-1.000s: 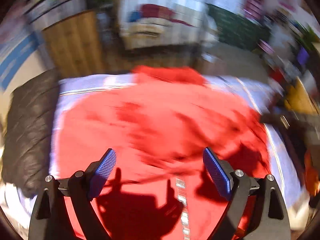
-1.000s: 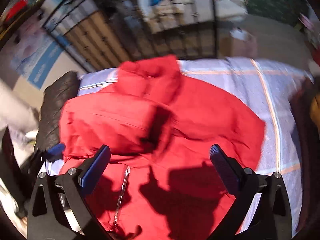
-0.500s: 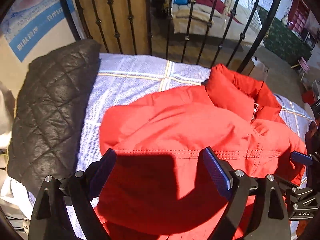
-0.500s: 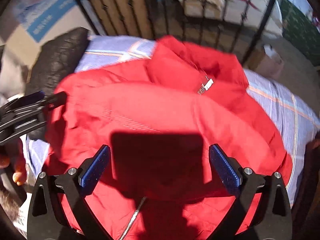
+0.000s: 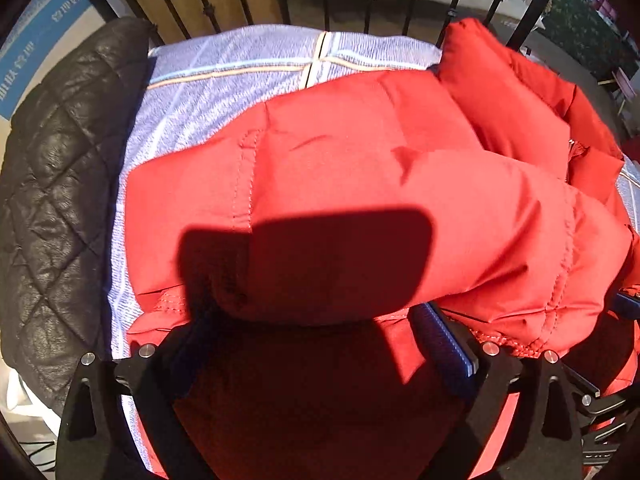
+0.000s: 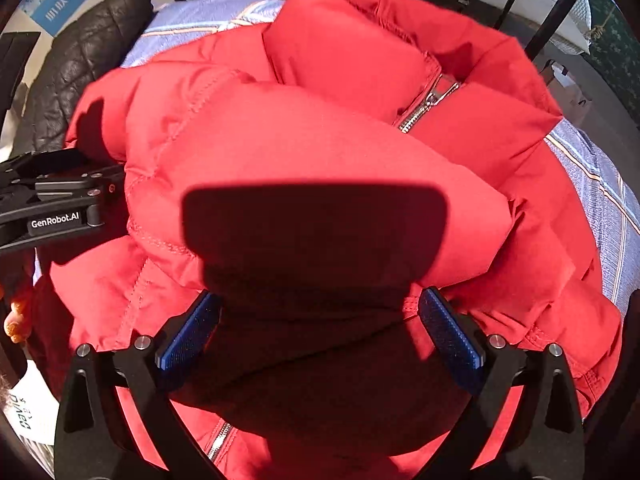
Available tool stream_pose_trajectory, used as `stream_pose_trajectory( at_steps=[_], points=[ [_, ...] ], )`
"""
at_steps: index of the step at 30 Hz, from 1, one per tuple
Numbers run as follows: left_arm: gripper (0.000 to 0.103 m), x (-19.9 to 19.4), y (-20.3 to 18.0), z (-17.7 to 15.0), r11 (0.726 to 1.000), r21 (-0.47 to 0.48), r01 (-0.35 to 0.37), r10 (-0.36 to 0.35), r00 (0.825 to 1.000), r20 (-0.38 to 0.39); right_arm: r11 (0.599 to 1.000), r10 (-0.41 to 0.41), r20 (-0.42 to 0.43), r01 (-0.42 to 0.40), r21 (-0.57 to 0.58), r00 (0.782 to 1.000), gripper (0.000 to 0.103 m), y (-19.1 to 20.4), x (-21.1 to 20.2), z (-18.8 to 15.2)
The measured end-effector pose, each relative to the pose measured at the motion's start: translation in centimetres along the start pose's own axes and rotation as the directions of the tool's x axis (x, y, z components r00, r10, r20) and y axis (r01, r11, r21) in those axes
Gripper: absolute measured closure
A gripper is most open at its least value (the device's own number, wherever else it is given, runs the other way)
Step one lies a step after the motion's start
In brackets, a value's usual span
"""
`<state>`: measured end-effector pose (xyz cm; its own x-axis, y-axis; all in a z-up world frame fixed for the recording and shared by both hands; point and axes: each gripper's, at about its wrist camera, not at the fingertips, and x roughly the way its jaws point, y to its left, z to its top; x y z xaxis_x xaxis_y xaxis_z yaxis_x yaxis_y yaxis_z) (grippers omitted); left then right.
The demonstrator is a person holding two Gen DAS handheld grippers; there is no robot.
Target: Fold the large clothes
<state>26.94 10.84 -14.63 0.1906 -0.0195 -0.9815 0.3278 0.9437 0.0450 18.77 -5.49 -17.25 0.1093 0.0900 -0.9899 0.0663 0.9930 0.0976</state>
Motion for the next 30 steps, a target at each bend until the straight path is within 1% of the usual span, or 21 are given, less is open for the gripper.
stream_pose_trajectory(
  at_steps=[2,6,8,11,15,20,23,24,26,28,30],
  points=[
    [0.006,0.8,-0.1,0.0,1.000,-0.007,0.000,0.000,1.000,-0.017,1.000,0.003,-0.023,-0.002,0.020,1.000,0.004,-0.2,0.8,0.2],
    [0.005,2.0,0.0,0.2,1.000,-0.029,0.009,-0.010,0.999,-0.052,1.000,0.010,-0.059,-0.008,0.027,0.998,0.004,-0.6,2.3,0.7],
    [0.005,2.4,-0.2,0.3,1.000,-0.025,0.001,-0.002,0.998,-0.060,0.999,0.014,-0.065,-0.012,0.029,0.998,0.004,-0.8,2.8,0.7],
    [0.005,2.8,-0.4,0.2,1.000,-0.021,-0.007,0.006,0.998,-0.058,1.000,0.010,-0.064,-0.008,0.020,0.998,0.004,-0.9,3.3,0.8],
    [0.005,2.8,-0.6,-0.1,1.000,-0.020,-0.018,0.017,0.999,-0.031,1.000,0.000,-0.044,0.000,0.007,0.999,0.004,-0.8,3.5,0.6],
    [0.005,1.7,-0.7,-0.7,1.000,-0.015,-0.022,0.022,1.000,0.015,1.000,-0.005,-0.004,0.005,0.009,1.000,0.005,-0.8,2.1,-0.1],
    [0.006,0.1,-1.1,-1.2,0.998,-0.001,-0.065,0.065,0.997,0.046,0.999,-0.025,0.059,0.023,0.025,0.998,0.005,-0.5,-0.2,-1.0],
    [0.006,-0.8,-1.5,-1.6,0.996,0.015,-0.089,0.087,0.994,0.069,0.999,-0.026,0.089,0.023,0.029,0.996,0.005,-0.4,-1.1,-1.5],
    [0.006,-2.5,-2.4,-2.4,0.993,0.053,-0.109,0.102,0.988,0.113,0.999,-0.019,0.147,0.013,0.042,0.989,0.005,-0.7,-3.0,-2.9],
    [0.006,-4.2,-3.2,-3.4,0.990,0.091,-0.106,0.091,0.984,0.152,0.998,-0.006,0.176,-0.005,0.063,0.984,0.005,-1.4,-4.3,-4.5],
    [0.006,-5.5,-3.2,-4.5,0.990,0.106,-0.097,0.077,0.982,0.174,0.996,0.004,0.190,-0.021,0.085,0.982,0.005,-1.9,-5.1,-6.0]
  ],
)
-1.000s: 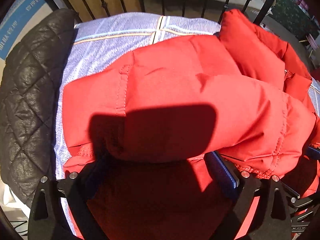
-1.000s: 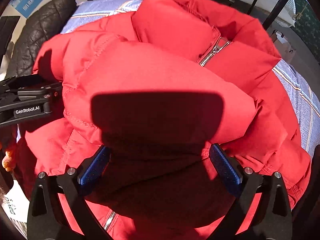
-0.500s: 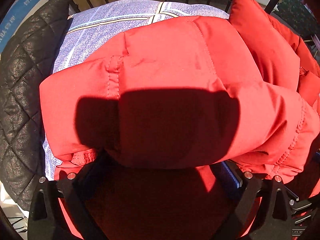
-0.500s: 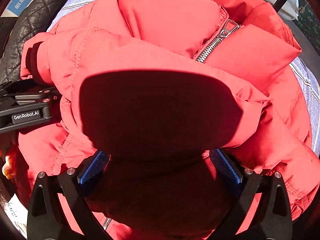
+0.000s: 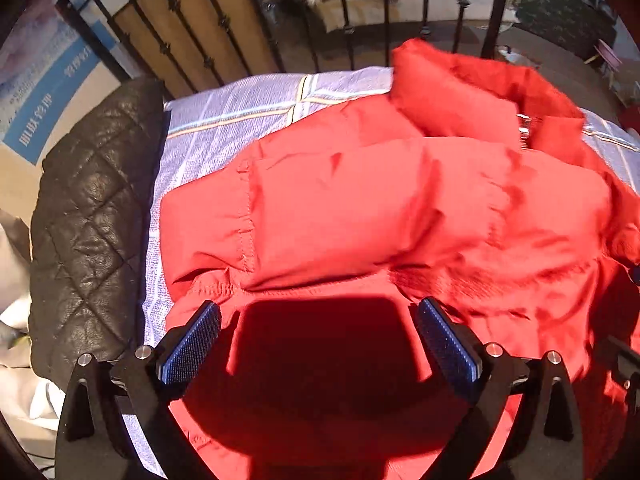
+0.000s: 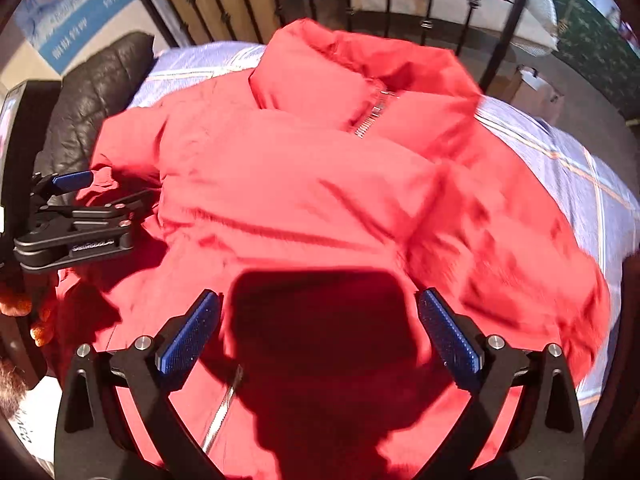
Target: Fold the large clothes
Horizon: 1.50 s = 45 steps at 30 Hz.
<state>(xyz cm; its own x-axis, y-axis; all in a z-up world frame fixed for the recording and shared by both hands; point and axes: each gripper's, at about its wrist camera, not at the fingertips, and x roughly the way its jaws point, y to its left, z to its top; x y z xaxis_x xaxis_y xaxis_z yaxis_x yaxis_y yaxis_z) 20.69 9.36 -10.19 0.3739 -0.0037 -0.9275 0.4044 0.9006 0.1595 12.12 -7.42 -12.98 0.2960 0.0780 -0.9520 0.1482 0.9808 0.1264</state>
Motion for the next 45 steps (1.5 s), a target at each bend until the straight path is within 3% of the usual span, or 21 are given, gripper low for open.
stream_pose_trajectory(
  at_steps=[7,17,20,24,27,33,39,43,45],
  points=[
    [0.006,-3.1,-0.2,-2.5,0.999,-0.018,0.051,-0.051,0.999,0.003,0.992,0.015,0.007,-0.016,0.122,1.000,0.005,-3.6,-2.8,-4.3],
    [0.006,-4.7,1.1,-6.6,0.998,-0.037,0.045,-0.045,0.999,-0.002,0.944,0.028,-0.018,-0.021,0.330,0.999,0.005,-9.9,-4.5,-10.8],
    [0.006,-4.6,3.4,-8.7,0.993,-0.095,0.064,-0.066,0.998,-0.020,0.928,0.034,-0.036,-0.018,0.372,0.999,0.005,-11.5,-4.7,-13.2],
    [0.006,-3.6,8.0,-12.5,0.982,-0.188,0.025,-0.041,0.996,-0.078,0.899,0.053,-0.077,-0.014,0.438,0.996,0.005,-14.0,-4.6,-17.1],
    [0.006,-3.3,10.7,-15.1,0.969,-0.248,0.006,-0.037,0.992,-0.121,0.878,0.115,-0.102,-0.053,0.476,0.988,0.005,-15.0,-4.4,-20.3],
    [0.006,-2.4,13.0,-19.5,0.925,-0.375,0.066,-0.139,0.976,-0.170,0.848,0.200,-0.092,-0.125,0.515,0.975,0.005,-15.6,-4.3,-24.2],
    [0.010,-0.6,12.4,-21.1,0.880,-0.453,0.143,-0.241,0.956,-0.166,0.763,0.288,-0.085,-0.175,0.622,0.954,0.011,-17.2,-2.8,-27.0],
    [0.032,0.4,12.4,-20.8,0.859,-0.467,0.210,-0.314,0.937,-0.155,0.664,0.369,-0.050,-0.226,0.713,0.928,0.017,-19.1,-1.6,-29.0],
    [0.036,0.9,12.5,-20.8,0.853,-0.468,0.232,-0.338,0.928,-0.156,0.621,0.408,-0.024,-0.258,0.740,0.913,0.017,-19.7,-1.1,-29.9]
  ],
)
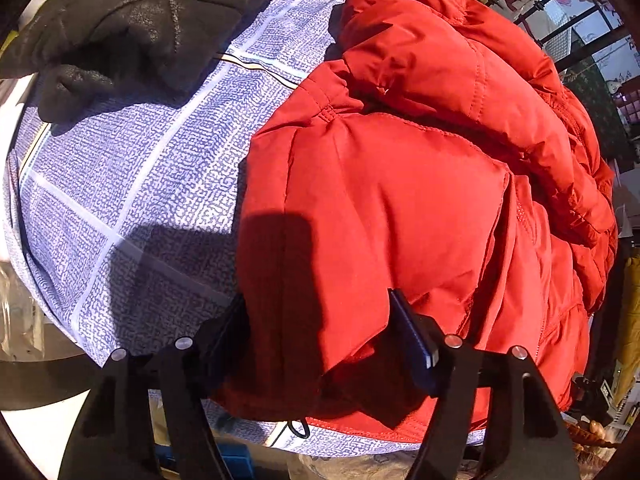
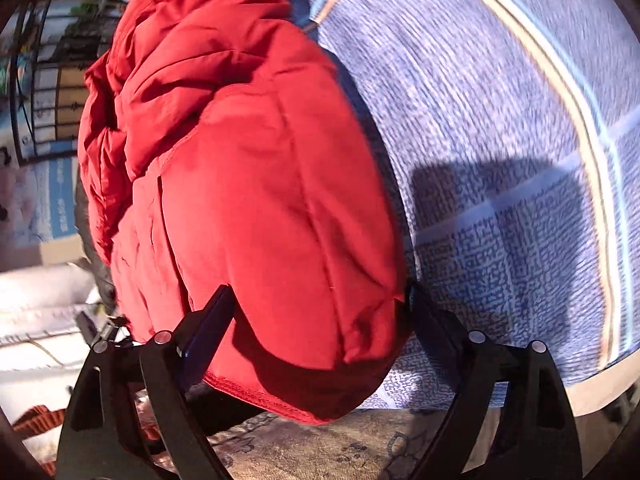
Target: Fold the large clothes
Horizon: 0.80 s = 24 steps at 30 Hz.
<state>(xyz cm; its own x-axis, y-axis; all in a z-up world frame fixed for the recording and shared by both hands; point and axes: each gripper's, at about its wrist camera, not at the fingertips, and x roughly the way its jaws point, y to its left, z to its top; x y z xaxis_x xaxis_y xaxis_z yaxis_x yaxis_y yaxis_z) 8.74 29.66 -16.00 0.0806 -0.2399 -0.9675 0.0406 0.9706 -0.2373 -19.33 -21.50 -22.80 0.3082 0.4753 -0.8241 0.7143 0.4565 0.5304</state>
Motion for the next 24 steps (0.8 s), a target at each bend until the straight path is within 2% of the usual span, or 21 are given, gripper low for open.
stream_pose_trajectory(
  at_steps=[3,4,5,8,11,14,19,24],
  points=[
    [0.048,0.2,0.4,0.4,0.999,-0.007,0.042,-0.042,0.999,-0.012,1.000,0.008,0.003,-0.008,-0.008,1.000,0.020,-0.1,0.2,-0.1],
    [0.057,0.1,0.4,0.5,0.998,-0.012,0.059,-0.059,0.998,-0.008,1.000,0.007,-0.003,-0.007,-0.018,1.000,0.028,0.2,0.2,-0.2],
    [0.066,0.0,0.4,0.5,0.997,-0.011,0.072,-0.072,0.997,-0.003,1.000,0.015,-0.007,-0.015,-0.024,1.000,0.042,0.6,0.5,-0.3],
    [0.080,-0.7,-0.2,0.3,0.997,0.035,0.069,-0.070,0.998,0.009,0.996,0.081,-0.004,-0.081,-0.039,0.997,0.072,1.6,0.7,-0.8],
    [0.088,-1.4,-1.1,0.0,0.996,0.062,0.062,-0.063,0.998,0.017,0.993,0.098,0.005,-0.098,-0.071,0.995,0.085,3.3,0.4,-1.2],
    [0.091,-2.7,-1.2,-0.2,0.995,0.071,0.072,-0.074,0.997,0.030,0.988,0.127,0.013,-0.125,-0.089,0.992,0.090,4.2,-0.5,-1.4],
    [0.093,-4.8,-1.3,-1.0,0.993,0.092,0.079,-0.083,0.996,0.033,0.980,0.140,0.000,-0.139,-0.143,0.990,0.093,5.6,-2.0,-2.5],
    [0.093,-5.7,-1.1,-1.3,0.993,0.099,0.069,-0.071,0.997,0.015,0.980,0.133,-0.041,-0.137,-0.144,0.990,0.093,4.6,-3.7,-4.5]
  ],
)
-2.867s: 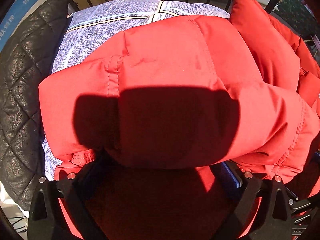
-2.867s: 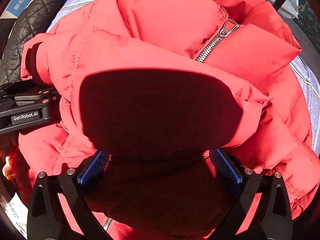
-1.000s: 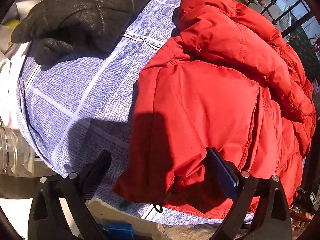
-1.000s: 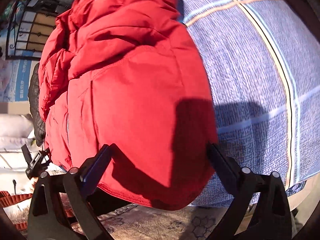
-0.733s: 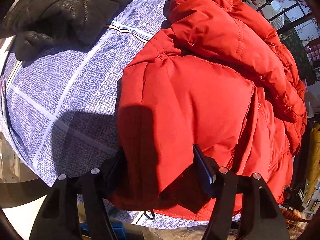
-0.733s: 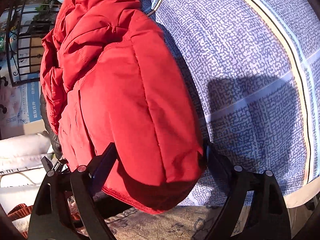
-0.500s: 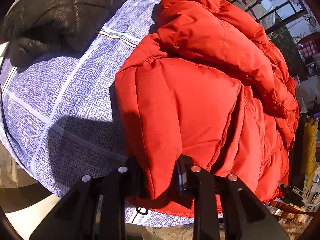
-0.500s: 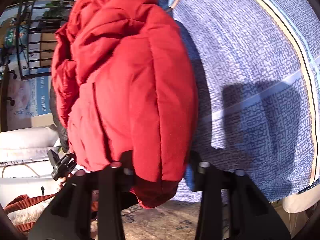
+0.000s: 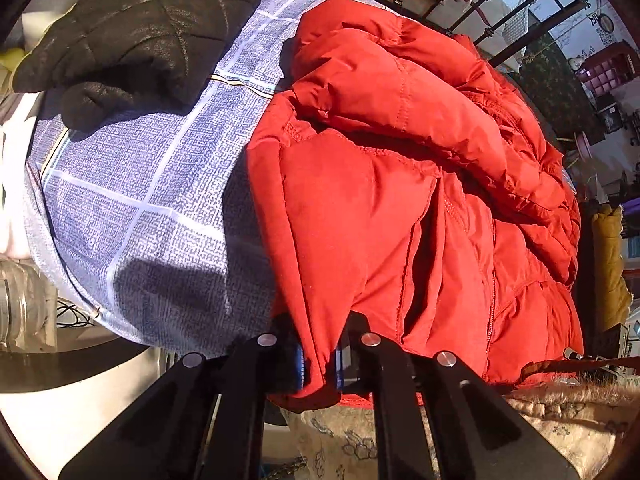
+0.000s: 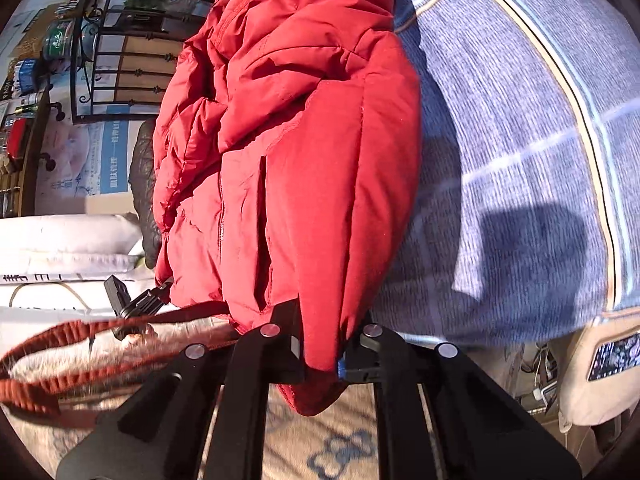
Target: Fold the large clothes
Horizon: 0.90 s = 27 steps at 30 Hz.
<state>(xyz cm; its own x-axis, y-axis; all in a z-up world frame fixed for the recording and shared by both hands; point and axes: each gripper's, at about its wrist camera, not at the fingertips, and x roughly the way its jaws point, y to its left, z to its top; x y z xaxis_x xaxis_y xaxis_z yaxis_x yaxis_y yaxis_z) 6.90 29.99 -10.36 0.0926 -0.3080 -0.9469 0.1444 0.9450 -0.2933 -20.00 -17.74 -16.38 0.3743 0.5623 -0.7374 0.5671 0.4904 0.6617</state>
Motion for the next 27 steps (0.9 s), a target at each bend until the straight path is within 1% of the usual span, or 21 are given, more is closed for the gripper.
stream_pose_trajectory(
  at_steps=[1,2,5,7,8,9,12,14,17,20,23,27],
  points=[
    [0.093,-0.1,0.1,-0.1,1.000,-0.002,-0.005,0.005,1.000,0.002,1.000,-0.003,-0.004,0.003,0.005,1.000,0.093,0.0,-0.1,-0.1],
    [0.093,-0.3,0.0,0.5,1.000,-0.007,-0.005,0.005,1.000,0.008,1.000,0.004,-0.004,-0.004,0.009,1.000,0.093,0.0,-0.4,-0.1],
    [0.094,-1.8,-1.5,2.4,1.000,0.014,-0.001,0.000,0.998,0.062,0.999,0.029,0.029,-0.029,-0.014,0.999,0.094,1.3,-1.2,1.6],
    [0.094,-2.9,-3.3,4.9,0.999,0.054,0.009,-0.015,0.994,0.112,0.997,0.042,0.057,-0.038,-0.071,0.997,0.094,3.4,-1.8,3.8],
    [0.094,-3.4,-4.4,6.7,0.997,0.081,0.005,-0.016,0.990,0.137,0.994,0.047,0.074,-0.039,-0.102,0.996,0.094,4.6,-2.2,5.3],
    [0.094,-3.9,-5.3,7.6,0.995,0.102,0.003,-0.019,0.988,0.154,0.991,0.050,0.091,-0.038,-0.125,0.995,0.094,5.7,-2.5,6.8],
    [0.094,-5.4,-8.3,11.2,0.986,0.168,-0.021,-0.015,0.978,0.207,0.985,0.057,0.144,-0.032,-0.172,0.988,0.094,8.3,-3.9,10.3],
    [0.094,-5.8,-9.8,13.6,0.981,0.191,-0.038,-0.008,0.972,0.234,0.980,0.064,0.187,-0.027,-0.197,0.980,0.094,9.9,-5.0,12.8],
    [0.094,-6.2,-10.8,16.2,0.982,0.184,-0.035,-0.013,0.968,0.252,0.979,0.076,0.227,-0.030,-0.203,0.971,0.094,11.1,-6.5,15.6],
    [0.094,-5.7,-11.5,18.4,0.983,0.179,-0.043,-0.003,0.968,0.252,0.984,0.094,0.249,-0.052,-0.171,0.964,0.094,11.5,-7.4,17.6],
    [0.094,-4.4,-12.6,21.4,0.986,0.152,-0.063,0.027,0.973,0.229,0.987,0.092,0.262,-0.054,-0.151,0.961,0.094,11.2,-7.9,19.3],
    [0.094,-2.9,-14.4,24.4,0.983,0.143,-0.112,0.076,0.969,0.233,0.995,0.077,0.286,-0.054,-0.087,0.955,0.094,11.5,-7.3,22.2]
  ],
)
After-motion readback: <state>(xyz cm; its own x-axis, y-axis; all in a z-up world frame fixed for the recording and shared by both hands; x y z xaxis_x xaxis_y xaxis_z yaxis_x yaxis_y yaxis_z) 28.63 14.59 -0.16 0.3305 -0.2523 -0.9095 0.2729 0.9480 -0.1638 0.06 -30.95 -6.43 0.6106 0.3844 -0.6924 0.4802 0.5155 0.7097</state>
